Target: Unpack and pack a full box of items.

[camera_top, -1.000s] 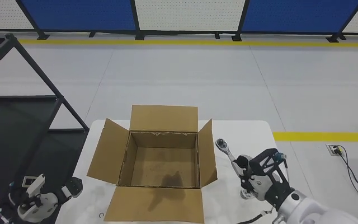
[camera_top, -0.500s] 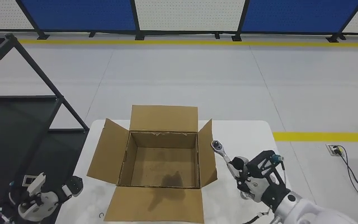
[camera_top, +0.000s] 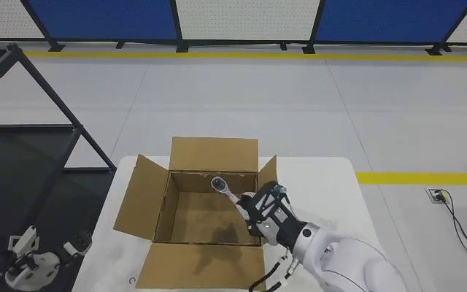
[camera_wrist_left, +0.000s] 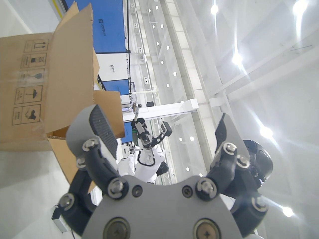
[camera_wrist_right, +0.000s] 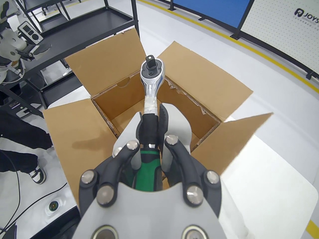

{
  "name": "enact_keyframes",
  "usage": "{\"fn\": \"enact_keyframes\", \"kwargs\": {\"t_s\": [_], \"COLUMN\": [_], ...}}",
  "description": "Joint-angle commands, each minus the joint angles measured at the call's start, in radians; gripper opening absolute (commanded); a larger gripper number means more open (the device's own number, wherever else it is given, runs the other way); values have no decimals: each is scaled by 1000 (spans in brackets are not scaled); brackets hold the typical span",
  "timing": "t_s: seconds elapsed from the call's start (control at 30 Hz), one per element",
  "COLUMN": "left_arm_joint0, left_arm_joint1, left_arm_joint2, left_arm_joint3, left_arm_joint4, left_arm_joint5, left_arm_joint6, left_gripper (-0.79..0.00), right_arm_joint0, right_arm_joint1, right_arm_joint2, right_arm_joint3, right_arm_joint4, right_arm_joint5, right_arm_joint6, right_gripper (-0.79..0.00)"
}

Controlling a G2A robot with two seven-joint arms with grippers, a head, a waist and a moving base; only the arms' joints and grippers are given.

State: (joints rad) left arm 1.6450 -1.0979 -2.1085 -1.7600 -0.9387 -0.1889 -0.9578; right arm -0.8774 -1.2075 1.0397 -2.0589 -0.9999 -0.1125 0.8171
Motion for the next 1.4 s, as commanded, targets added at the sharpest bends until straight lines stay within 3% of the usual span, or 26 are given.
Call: {"fn": "enact_keyframes", "kwargs": {"t_s": [0.0, 0.27, 0.8, 1.17, 1.37], "left_arm_joint0": [9, 30, 25, 24, 28], "left_arm_joint1": [-1, -6, -7, -9, -11], "left_arm_joint2": [-5, -7, 3, -3, -10], "left_arm_joint3": [0, -7, -29, -48, -52], "left_arm_joint4": [-8, -22, -3, 1, -4], "left_arm_joint5": [-4, -11, 4, 19, 20], "left_arm_joint6": [-2, -4, 32, 70, 72], "left_gripper": [0, 0, 0, 0, 0], "right_arm_joint0": [71, 255, 245, 412, 497], "right_arm_joint1": [-14, -76, -76, -161, -224], "right_arm_joint2": [-54, -215, -217, -345, -430], "right_arm_joint3": [70, 311, 322, 725, 935], "right_arm_joint4": [5, 25, 27, 192, 215], "right_arm_joint5": [24, 92, 88, -66, -81], "right_arm_joint6": [5, -26, -42, -136, -183], "right_gripper": [-785, -785, -785, -785, -785]}}
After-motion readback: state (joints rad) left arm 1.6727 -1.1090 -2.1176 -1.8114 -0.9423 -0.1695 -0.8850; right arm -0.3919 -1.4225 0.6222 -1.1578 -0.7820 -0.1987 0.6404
